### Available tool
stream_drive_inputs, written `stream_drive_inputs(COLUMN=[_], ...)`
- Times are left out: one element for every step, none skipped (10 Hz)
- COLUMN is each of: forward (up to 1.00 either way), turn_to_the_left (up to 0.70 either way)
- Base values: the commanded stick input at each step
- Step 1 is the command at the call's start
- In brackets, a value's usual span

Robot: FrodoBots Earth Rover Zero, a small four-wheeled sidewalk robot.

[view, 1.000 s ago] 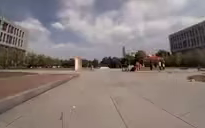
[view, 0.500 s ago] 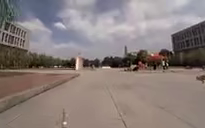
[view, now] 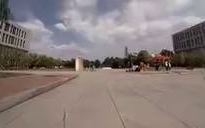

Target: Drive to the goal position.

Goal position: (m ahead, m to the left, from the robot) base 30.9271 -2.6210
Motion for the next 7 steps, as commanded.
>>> stream_drive_inputs(forward=[1.0, 1.0, 1.0, 1.0, 1.0, 1.0, 1.0], turn_to_the_left=[0.02, 0.02, 0.02, 0.02, 0.02, 0.02, 0.02])
